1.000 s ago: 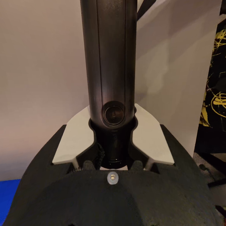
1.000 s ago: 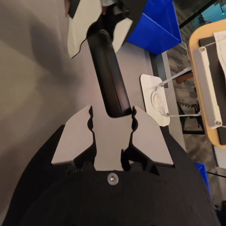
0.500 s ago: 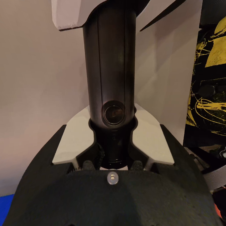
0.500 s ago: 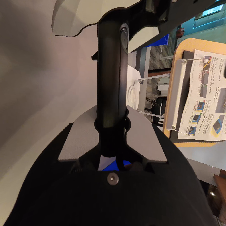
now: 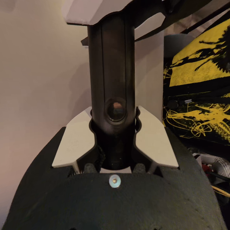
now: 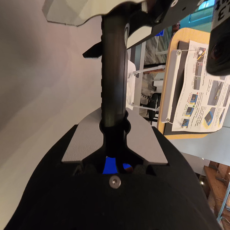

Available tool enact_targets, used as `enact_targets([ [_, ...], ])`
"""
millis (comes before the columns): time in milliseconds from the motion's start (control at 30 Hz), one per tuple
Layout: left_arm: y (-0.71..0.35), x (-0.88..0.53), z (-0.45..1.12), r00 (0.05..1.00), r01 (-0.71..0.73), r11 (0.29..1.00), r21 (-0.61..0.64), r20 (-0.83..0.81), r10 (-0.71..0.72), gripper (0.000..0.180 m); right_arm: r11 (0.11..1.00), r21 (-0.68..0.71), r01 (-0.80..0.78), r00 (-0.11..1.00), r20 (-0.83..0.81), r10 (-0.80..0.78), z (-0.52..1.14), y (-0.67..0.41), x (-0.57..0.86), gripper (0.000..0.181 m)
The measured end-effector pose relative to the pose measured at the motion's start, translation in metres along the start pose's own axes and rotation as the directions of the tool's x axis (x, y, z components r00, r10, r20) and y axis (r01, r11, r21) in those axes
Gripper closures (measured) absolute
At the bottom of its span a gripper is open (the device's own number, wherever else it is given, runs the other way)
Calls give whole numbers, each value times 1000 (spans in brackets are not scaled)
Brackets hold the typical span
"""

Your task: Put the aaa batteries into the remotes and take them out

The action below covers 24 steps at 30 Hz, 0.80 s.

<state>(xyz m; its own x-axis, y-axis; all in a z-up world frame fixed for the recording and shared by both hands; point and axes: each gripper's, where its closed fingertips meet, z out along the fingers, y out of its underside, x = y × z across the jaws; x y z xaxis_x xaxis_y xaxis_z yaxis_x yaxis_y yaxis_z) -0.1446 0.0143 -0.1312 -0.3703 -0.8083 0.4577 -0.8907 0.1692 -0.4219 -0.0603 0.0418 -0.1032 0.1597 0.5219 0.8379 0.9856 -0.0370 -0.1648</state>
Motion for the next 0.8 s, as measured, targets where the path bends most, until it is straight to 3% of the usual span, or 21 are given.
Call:
enact_targets([
  [167,-14,-13,-23,998,20,995,102,55,-25,105,996,-48,-74,997,1,75,-5,24,6,155],
  [333,-34,-22,-79,983,-31,946,322,181,-30,102,916,-110,-385,914,87,395,-14,83,17,154],
  [433,-32,-30,-109,951,-113,906,407,308,-20,117,703,-156,-694,689,138,711,-22,140,36,155],
  [533,-24,-37,-123,911,-178,871,458,412,-30,125,363,-238,-901,308,240,921,-27,188,43,155],
  [600,-19,-38,-125,897,-204,849,487,440,-37,132,189,-276,-943,111,273,955,-28,208,47,155],
  [800,-5,-53,-119,847,-251,838,485,530,-53,134,-176,-406,-897,-311,296,903,6,251,27,155],
])
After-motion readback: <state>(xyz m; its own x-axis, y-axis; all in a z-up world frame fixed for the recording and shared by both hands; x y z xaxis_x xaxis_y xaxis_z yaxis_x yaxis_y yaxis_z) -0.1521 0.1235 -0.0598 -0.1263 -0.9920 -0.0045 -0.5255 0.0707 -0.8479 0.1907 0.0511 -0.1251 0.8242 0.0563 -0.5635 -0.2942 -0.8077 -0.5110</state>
